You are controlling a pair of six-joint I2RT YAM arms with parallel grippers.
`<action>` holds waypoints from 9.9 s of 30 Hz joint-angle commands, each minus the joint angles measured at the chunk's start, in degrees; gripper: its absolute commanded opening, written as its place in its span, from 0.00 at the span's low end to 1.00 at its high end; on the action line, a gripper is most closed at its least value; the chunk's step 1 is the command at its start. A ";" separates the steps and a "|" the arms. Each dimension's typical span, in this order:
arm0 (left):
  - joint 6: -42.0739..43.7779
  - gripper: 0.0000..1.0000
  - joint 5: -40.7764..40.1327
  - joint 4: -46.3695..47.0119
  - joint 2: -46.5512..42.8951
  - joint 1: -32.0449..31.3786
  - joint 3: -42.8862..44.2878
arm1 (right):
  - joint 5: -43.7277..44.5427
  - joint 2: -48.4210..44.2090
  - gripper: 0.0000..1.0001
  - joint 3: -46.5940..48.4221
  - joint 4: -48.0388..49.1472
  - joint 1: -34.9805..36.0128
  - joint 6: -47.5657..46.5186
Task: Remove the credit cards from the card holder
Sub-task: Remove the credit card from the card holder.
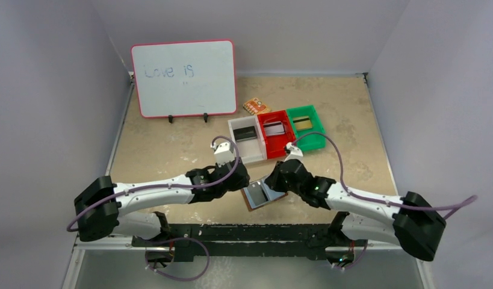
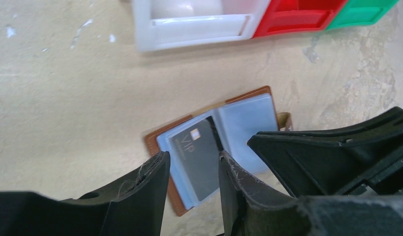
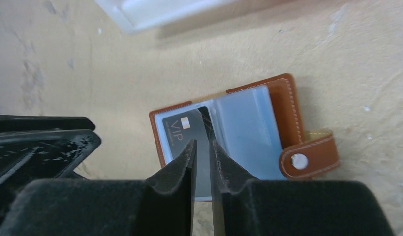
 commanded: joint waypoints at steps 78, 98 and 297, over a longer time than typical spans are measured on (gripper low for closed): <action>5.41 0.00 11.41 3.86 14.36 0.09 0.32 | -27.52 12.69 0.00 -15.25 34.24 -8.08 14.55; 4.76 0.24 7.85 3.80 7.64 0.04 0.84 | -23.13 7.90 0.04 -15.66 24.93 -8.09 15.72; 4.39 0.01 13.02 7.00 21.66 -3.73 1.33 | -16.20 -10.39 0.22 -19.12 16.03 -10.55 16.20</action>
